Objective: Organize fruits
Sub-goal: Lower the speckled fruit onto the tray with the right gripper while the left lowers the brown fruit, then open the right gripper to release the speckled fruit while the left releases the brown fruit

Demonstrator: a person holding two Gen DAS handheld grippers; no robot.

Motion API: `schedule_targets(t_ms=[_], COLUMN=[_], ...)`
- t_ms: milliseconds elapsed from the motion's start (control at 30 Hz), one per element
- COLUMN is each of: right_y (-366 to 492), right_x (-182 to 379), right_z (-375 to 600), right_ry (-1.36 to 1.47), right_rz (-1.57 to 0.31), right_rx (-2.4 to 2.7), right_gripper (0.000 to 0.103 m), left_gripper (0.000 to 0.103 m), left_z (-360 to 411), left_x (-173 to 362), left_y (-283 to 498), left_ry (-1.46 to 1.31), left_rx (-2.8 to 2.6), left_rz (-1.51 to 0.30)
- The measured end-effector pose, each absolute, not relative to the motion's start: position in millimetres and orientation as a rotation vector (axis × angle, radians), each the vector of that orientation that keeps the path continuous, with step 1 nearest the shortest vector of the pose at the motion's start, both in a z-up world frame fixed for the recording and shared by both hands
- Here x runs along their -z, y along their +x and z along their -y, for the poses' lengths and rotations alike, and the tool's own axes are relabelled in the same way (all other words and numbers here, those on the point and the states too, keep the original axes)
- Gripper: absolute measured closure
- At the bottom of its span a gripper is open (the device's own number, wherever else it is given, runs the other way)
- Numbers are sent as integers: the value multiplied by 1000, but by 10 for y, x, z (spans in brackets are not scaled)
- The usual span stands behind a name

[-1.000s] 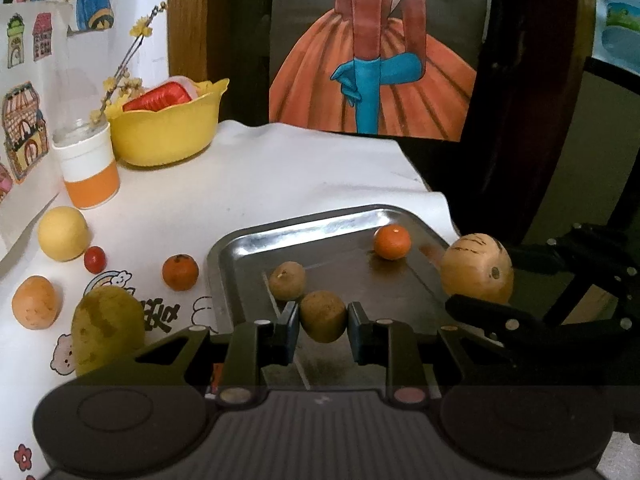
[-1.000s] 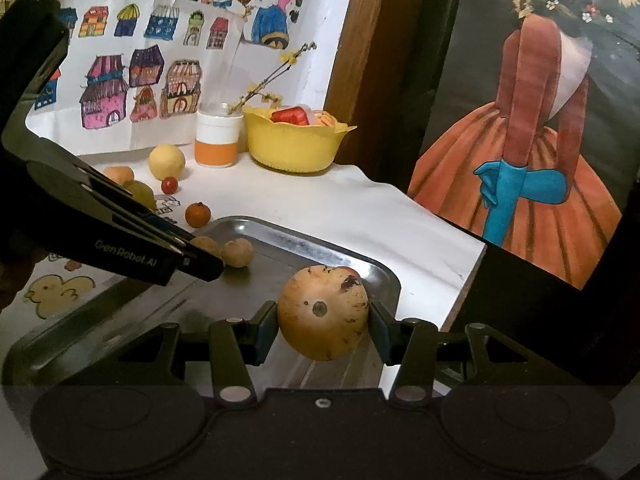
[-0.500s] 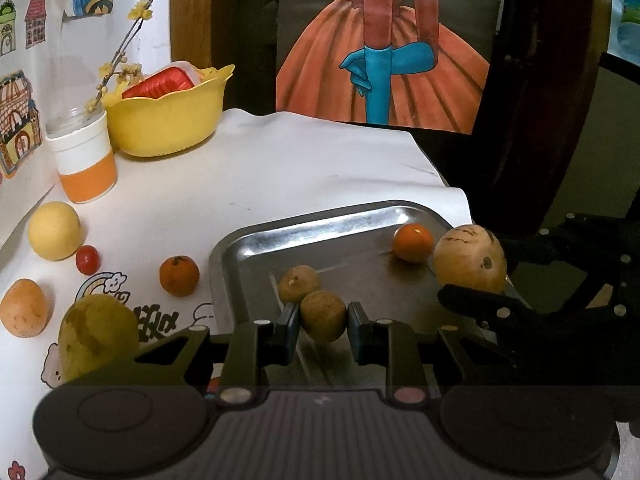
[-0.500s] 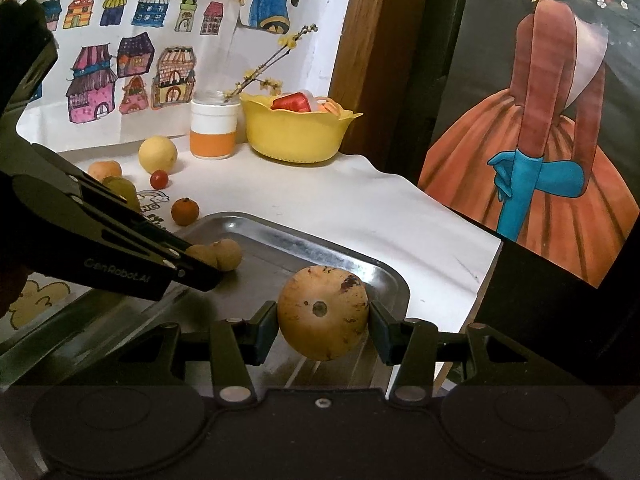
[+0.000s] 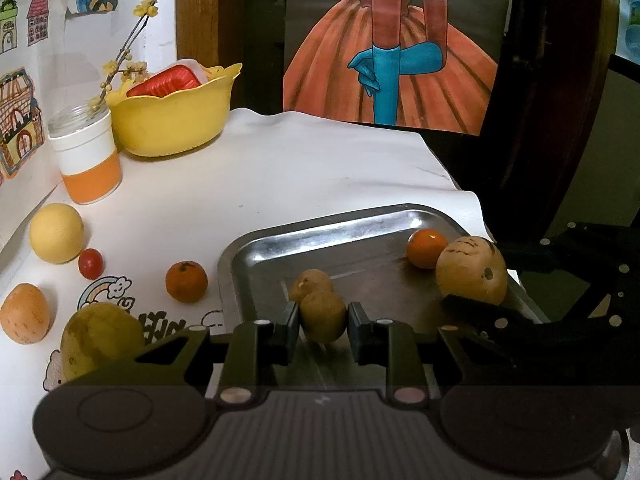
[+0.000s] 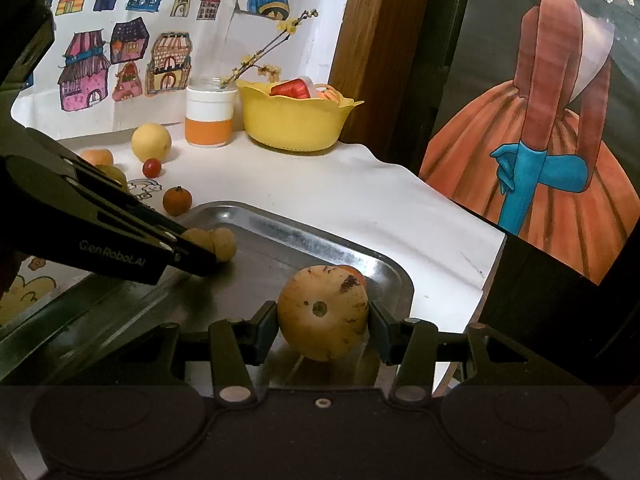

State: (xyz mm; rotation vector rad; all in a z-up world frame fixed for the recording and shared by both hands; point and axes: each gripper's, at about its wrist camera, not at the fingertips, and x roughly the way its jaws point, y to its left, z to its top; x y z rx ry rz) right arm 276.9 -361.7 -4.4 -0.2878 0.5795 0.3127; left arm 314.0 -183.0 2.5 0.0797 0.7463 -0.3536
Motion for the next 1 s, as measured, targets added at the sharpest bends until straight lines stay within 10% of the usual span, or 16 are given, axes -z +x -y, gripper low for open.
schedule_targets(t_ms=[533, 1000], right_y=[2770, 2643], right_x=[50, -11], right_z=[3610, 3570], right_ry=[-293, -306], right_rz=[-580, -558], right_rx=[-300, -259], right_gripper=[51, 20], left_gripper=[75, 51], left_z=[1830, 1762], left_x=[8, -84], left_y=[3146, 3056], left_ry=[78, 58], left_rx=[348, 339], left_rz=[-755, -730])
